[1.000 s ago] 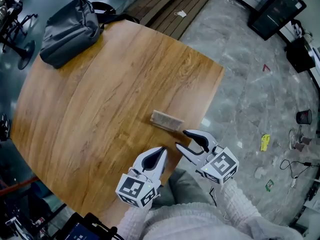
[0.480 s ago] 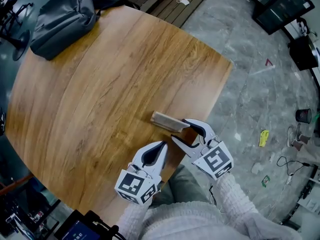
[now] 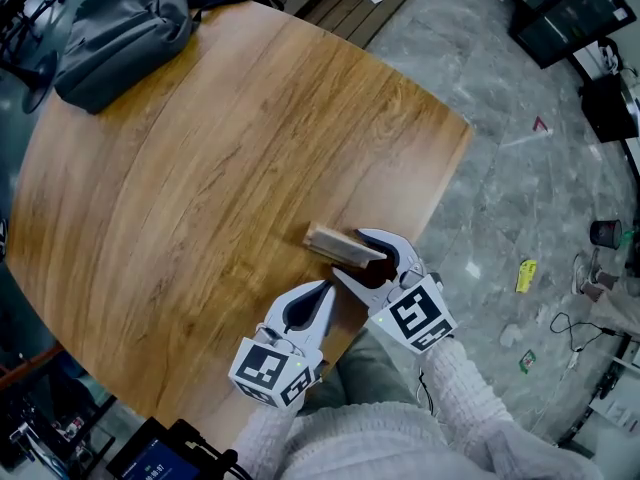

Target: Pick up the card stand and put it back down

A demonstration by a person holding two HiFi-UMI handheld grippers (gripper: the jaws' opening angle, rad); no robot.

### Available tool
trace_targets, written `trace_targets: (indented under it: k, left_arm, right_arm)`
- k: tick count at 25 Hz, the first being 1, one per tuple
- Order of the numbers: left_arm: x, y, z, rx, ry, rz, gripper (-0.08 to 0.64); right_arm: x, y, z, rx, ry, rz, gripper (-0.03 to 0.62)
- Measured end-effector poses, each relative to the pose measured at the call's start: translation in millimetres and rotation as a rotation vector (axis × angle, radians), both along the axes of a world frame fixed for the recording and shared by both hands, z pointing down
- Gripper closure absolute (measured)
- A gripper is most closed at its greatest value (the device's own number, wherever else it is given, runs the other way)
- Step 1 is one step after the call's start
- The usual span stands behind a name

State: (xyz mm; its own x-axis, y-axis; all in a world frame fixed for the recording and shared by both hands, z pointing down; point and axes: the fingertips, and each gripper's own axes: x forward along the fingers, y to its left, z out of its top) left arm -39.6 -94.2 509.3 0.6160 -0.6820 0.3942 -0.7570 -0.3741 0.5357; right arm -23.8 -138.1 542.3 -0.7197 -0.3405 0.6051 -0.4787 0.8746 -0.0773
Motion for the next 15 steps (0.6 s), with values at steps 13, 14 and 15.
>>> trace_targets:
  k: [13,14,15]
  left_arm:
    - [-4.4,-1.4,1.0,-0.01,0.018,-0.01,0.552]
    - [-4.4,-1.4,1.0,-0.009,0.019,-0.008,0.552]
    - [-4.4,-1.4,0.8,-0.008,0.019,-0.007,0.552]
  right_arm:
    - [-15.5,-1.9,14.0,0.058,0.124,-0.093,0.355]
    - [-15.7,-1.2,15.0,0.063,0.134,-0.099,0.365]
    - [-15.6,-1.0,15.3,0.062,0.138,-0.102,0.365]
